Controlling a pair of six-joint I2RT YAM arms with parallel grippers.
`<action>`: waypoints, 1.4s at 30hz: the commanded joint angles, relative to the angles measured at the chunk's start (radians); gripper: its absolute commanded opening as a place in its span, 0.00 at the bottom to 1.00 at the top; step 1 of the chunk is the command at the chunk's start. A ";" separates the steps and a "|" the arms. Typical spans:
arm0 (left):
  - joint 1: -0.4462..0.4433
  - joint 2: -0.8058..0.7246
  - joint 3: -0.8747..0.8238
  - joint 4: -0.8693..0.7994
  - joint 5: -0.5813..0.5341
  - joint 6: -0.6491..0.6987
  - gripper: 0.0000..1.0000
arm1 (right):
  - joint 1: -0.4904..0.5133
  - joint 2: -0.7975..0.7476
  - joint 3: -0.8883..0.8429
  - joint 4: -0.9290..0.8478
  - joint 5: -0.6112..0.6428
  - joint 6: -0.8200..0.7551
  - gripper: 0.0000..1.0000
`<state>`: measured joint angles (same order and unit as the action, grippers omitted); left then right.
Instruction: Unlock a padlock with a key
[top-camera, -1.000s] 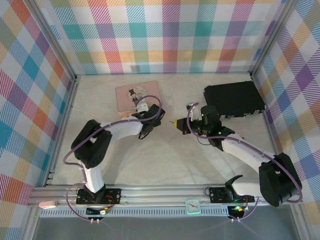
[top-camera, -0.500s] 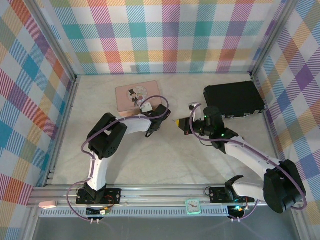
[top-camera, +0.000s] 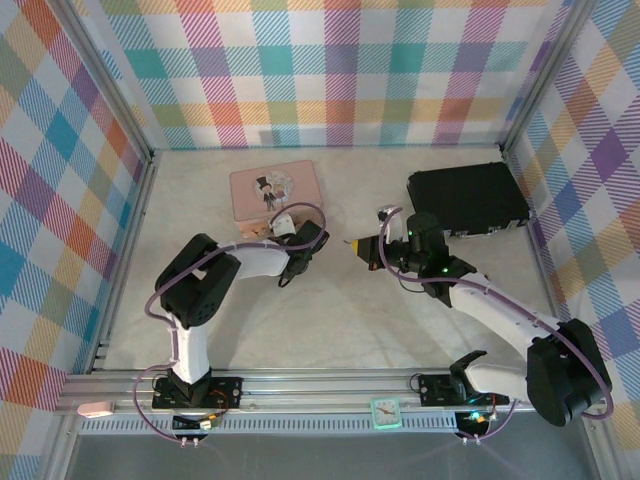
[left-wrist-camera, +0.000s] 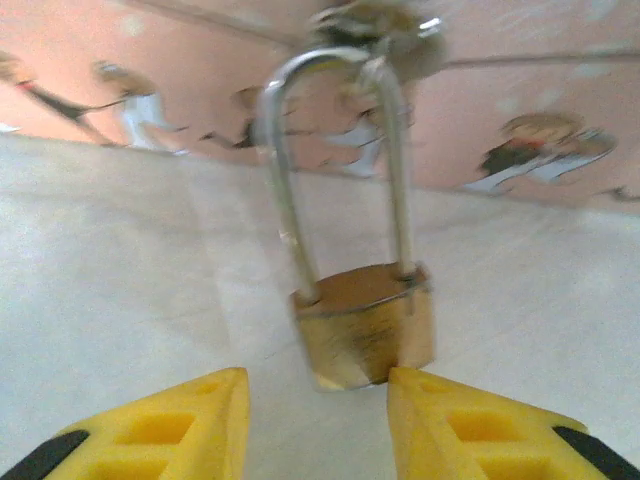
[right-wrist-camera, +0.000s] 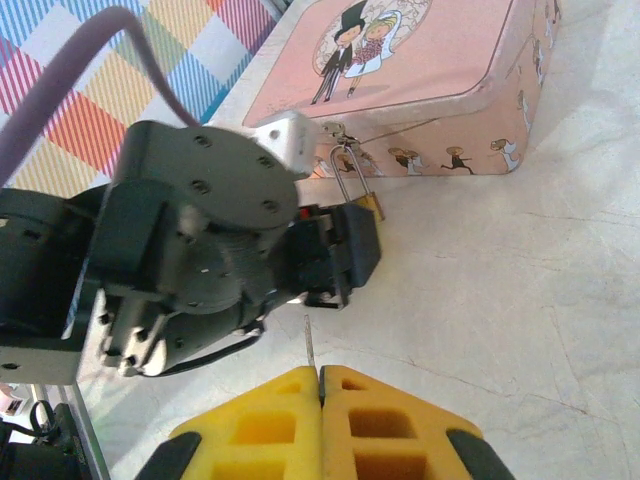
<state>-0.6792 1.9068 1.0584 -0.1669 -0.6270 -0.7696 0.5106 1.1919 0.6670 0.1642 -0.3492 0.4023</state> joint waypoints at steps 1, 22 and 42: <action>0.033 -0.074 -0.067 -0.058 0.005 0.053 0.40 | -0.004 0.021 0.021 0.023 -0.023 -0.007 0.00; 0.187 -0.066 -0.040 0.198 0.520 0.293 0.73 | -0.004 0.045 0.042 0.032 -0.040 0.020 0.00; 0.188 0.049 -0.050 0.330 0.438 0.249 0.28 | -0.004 0.052 0.050 0.025 -0.041 0.019 0.00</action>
<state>-0.4900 1.9160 1.0317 0.1158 -0.2459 -0.5072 0.5106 1.2488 0.6846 0.1783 -0.3786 0.4107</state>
